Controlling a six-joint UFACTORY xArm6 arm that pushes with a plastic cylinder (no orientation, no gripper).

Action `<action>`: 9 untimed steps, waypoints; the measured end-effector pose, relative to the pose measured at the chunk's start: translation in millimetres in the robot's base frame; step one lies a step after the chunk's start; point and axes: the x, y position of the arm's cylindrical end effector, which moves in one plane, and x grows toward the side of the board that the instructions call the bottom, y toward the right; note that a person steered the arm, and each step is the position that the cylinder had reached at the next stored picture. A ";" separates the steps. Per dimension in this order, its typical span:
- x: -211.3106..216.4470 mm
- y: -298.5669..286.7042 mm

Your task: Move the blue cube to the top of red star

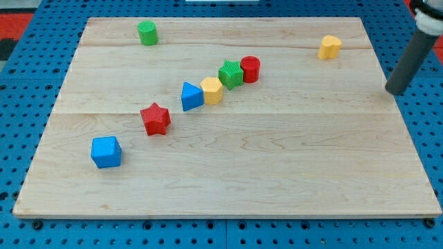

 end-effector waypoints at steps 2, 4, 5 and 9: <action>83.0 -97.1; 147.5 -309.4; 148.7 -419.9; -18.1 -470.8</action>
